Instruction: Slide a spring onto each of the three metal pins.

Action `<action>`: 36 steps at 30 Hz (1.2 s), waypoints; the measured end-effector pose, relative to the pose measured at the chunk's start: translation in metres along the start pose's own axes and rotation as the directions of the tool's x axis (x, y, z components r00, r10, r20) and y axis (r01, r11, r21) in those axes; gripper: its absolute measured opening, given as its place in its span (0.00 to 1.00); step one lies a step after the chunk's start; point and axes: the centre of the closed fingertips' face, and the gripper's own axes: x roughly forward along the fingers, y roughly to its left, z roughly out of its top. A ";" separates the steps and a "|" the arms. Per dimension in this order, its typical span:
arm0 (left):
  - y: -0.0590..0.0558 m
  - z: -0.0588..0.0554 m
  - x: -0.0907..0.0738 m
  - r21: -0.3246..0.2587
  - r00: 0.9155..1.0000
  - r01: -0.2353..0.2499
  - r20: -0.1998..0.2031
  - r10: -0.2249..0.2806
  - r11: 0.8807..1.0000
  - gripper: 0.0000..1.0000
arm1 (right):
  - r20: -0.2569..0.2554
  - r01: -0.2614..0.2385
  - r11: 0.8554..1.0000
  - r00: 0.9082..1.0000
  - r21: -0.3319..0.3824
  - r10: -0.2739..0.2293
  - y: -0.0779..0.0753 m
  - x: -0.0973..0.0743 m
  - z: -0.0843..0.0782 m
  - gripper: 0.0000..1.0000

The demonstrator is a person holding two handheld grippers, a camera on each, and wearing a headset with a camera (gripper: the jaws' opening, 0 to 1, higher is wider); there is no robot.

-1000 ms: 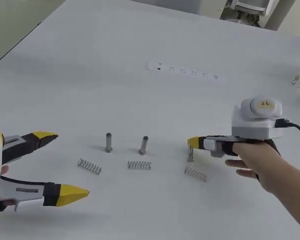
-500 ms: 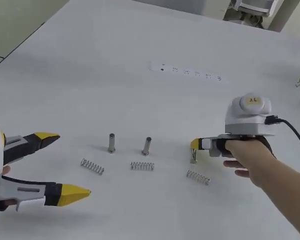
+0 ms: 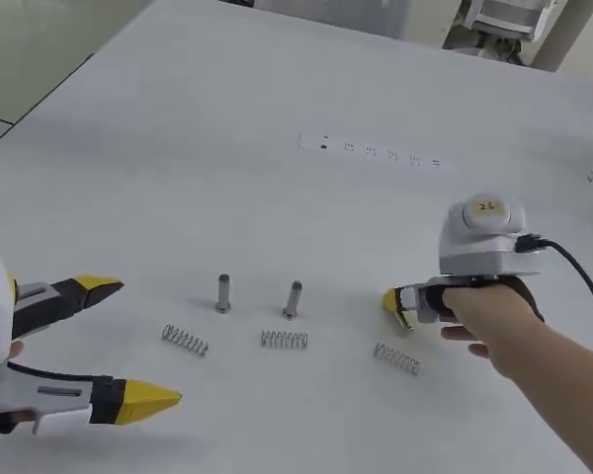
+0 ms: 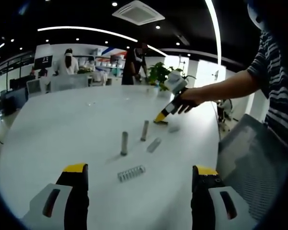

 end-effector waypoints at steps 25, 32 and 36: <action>-0.005 0.003 0.003 0.011 1.000 0.012 -0.006 -0.012 1.000 0.85 | 0.122 -0.053 0.994 0.990 -0.091 0.064 0.011 -0.026 0.011 0.05; -0.006 0.003 0.005 0.016 1.000 0.017 -0.010 -0.017 1.000 0.85 | 0.148 -0.059 0.992 0.986 -0.113 0.075 0.016 -0.033 0.013 0.05; -0.006 0.006 0.005 0.017 1.000 0.017 -0.006 -0.017 1.000 0.85 | 0.150 -0.052 0.991 0.986 -0.122 0.070 0.015 -0.033 0.014 0.05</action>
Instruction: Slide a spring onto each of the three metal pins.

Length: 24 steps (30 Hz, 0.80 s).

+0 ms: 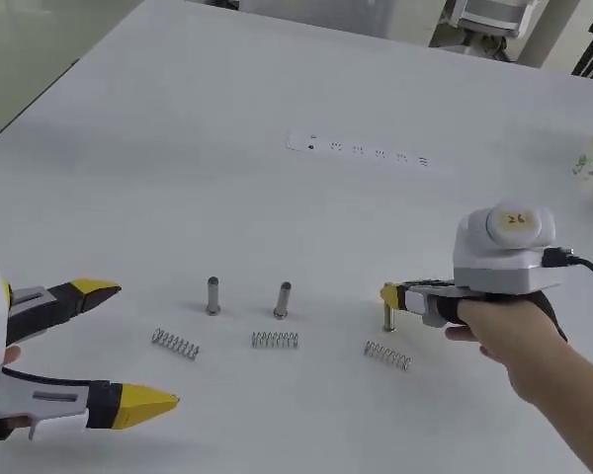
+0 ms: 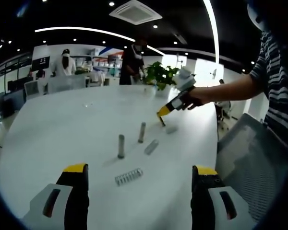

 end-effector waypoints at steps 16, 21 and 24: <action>0.001 0.000 -0.002 -0.002 1.000 0.000 0.000 0.000 1.000 0.85 | 0.014 0.007 0.998 1.000 -0.062 -0.006 0.001 -0.007 0.002 0.05; 0.002 0.000 -0.002 -0.002 1.000 -0.002 0.001 0.002 1.000 0.85 | 0.018 0.009 0.998 1.000 -0.069 -0.008 0.001 -0.010 0.000 0.05; 0.001 -0.001 -0.002 0.000 1.000 -0.001 -0.002 0.001 1.000 0.85 | 0.017 0.011 0.997 1.000 -0.078 -0.010 0.001 -0.012 -0.001 0.05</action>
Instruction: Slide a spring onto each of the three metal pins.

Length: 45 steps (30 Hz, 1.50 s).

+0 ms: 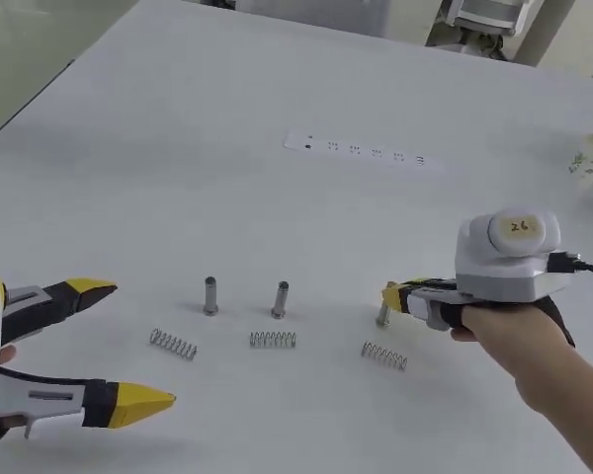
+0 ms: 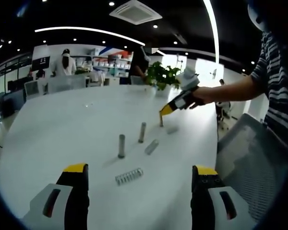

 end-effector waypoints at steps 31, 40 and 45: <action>-0.002 0.002 0.001 -0.001 1.000 0.011 0.004 -0.011 1.000 0.85 | 0.008 -0.016 1.000 1.000 -0.006 0.016 0.008 -0.009 -0.006 0.17; -0.002 0.002 0.001 -0.001 1.000 0.012 0.003 -0.012 1.000 0.85 | 0.013 -0.027 1.000 1.000 -0.009 0.027 0.012 -0.009 -0.006 0.21; -0.001 0.001 0.002 -0.001 1.000 0.011 -0.001 -0.011 1.000 0.85 | 0.024 -0.029 1.000 0.999 -0.006 0.029 0.013 -0.011 -0.006 0.22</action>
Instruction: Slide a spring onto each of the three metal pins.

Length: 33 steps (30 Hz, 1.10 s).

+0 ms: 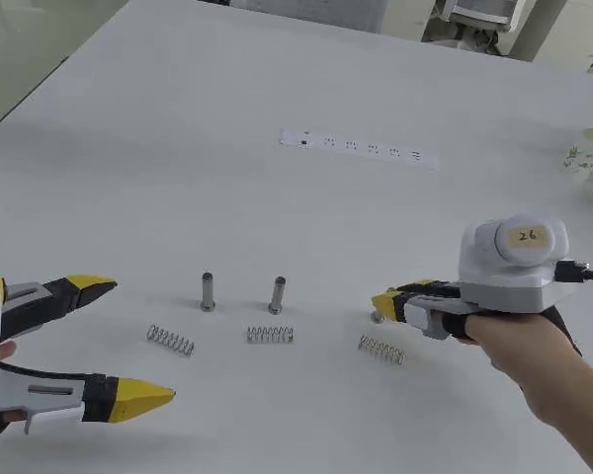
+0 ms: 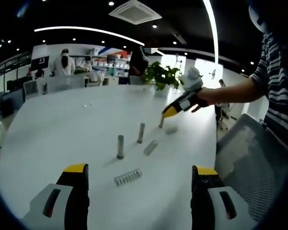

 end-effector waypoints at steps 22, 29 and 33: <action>0.005 0.005 0.000 0.002 1.000 -0.006 0.014 0.006 1.000 0.85 | 0.022 -0.046 0.999 0.999 -0.015 0.046 0.005 -0.020 -0.002 0.24; 0.005 0.007 0.000 0.008 1.000 -0.007 0.017 0.007 1.000 0.85 | -0.022 -0.080 0.995 0.997 -0.058 0.079 0.009 -0.025 -0.011 0.23; 0.005 0.008 -0.001 0.007 1.000 -0.008 0.020 0.008 1.000 0.85 | -0.060 -0.110 0.987 0.993 -0.116 0.104 0.013 -0.025 -0.017 0.23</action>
